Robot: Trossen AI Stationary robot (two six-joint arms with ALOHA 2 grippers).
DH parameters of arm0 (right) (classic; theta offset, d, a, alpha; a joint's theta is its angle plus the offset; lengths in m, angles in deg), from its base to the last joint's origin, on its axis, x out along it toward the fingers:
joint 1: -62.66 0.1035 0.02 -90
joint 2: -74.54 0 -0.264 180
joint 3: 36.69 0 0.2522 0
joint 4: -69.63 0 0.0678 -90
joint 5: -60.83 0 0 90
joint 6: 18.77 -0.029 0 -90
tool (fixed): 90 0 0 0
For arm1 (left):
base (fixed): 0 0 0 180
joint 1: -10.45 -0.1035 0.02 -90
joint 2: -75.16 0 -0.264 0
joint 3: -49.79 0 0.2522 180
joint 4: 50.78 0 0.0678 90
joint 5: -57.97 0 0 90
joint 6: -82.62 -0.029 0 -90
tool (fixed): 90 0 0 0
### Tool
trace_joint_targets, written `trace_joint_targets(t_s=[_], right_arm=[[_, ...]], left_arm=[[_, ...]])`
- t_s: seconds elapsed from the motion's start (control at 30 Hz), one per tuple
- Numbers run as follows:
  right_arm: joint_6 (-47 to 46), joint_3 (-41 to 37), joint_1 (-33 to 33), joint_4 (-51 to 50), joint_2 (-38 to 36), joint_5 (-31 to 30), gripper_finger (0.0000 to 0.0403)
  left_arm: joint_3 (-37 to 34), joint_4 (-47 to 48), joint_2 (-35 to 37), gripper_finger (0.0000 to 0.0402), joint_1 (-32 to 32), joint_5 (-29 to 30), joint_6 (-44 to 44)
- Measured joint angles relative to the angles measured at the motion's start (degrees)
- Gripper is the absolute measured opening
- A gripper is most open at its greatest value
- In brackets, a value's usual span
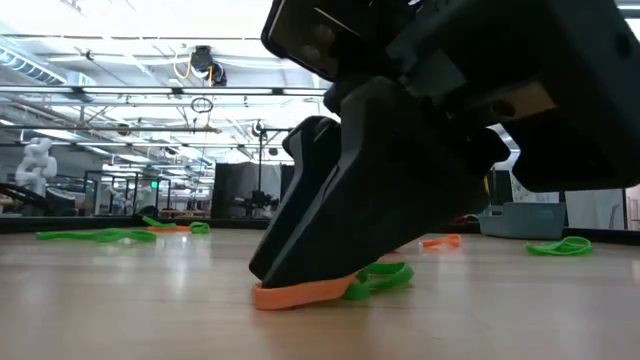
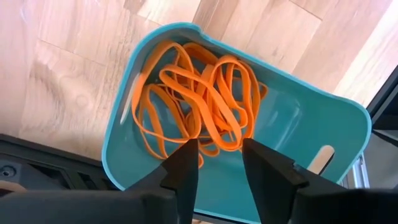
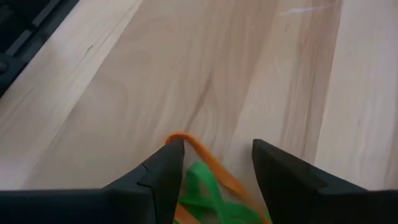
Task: Sort rubber bands into baskets
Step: Put the orange rubber band into the green bin
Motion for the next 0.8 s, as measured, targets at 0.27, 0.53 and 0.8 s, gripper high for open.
trace_joint_targets(t_s=[0.27,0.53,0.8], right_arm=[[2.1,0.0,0.0,-0.7,-0.2,0.7,0.0065],[4.0,-0.3,-0.1,2.1,-1.8,0.1,0.0007],[2.6,-0.2,-0.3,3.5,-7.2,-4.4,0.0002]], left_arm=[[0.0,0.0,0.0,0.0132,0.0,-0.8,-1.1],[1.4,0.4,4.2,0.0132,-0.8,-5.6,0.4],[3.0,-2.8,9.5,0.0132,-0.8,20.3,-8.6]])
